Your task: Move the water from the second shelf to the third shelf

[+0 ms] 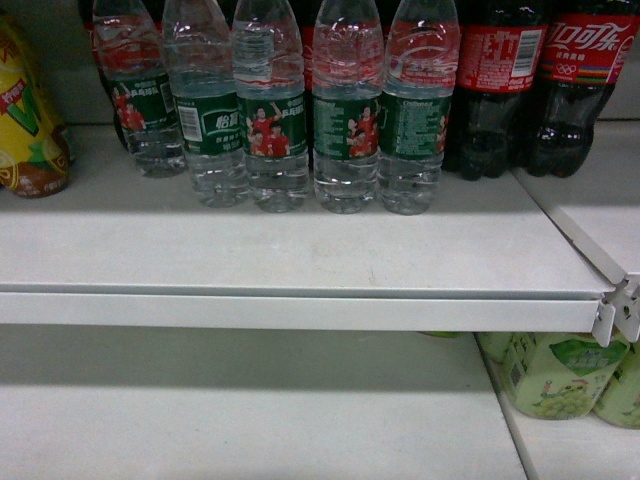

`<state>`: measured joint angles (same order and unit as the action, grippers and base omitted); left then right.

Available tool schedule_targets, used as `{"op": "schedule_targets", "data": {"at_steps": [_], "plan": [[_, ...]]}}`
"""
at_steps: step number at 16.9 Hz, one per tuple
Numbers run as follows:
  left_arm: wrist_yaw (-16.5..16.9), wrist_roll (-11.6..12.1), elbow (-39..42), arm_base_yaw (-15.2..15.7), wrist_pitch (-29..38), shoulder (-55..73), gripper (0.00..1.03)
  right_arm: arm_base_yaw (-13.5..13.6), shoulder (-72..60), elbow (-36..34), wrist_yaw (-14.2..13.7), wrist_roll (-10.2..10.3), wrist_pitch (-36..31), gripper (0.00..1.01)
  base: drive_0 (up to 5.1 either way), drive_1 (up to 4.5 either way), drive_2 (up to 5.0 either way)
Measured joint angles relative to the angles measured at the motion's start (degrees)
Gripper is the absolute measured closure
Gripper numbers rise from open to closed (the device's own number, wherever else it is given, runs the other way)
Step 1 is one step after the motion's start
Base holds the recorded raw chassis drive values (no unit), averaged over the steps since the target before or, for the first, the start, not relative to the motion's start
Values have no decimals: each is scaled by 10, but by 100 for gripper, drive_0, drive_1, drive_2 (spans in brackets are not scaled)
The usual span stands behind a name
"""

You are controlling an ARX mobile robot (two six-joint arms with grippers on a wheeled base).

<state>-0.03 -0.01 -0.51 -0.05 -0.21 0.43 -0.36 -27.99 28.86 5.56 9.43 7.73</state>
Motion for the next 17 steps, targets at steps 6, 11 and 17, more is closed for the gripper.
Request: {"op": "schedule_targets", "data": {"at_steps": [6, 11, 17], "plan": [[0, 0, 0, 0, 0, 0, 5, 0, 0, 0, 0, 0, 0, 58, 0, 0, 0], [0, 0, 0, 0, 0, 0, 5, 0, 0, 0, 0, 0, 0, 58, 0, 0, 0], [0, 0, 0, 0, 0, 0, 5, 0, 1, 0, -1, 0, 2, 58, 0, 0, 0]]}}
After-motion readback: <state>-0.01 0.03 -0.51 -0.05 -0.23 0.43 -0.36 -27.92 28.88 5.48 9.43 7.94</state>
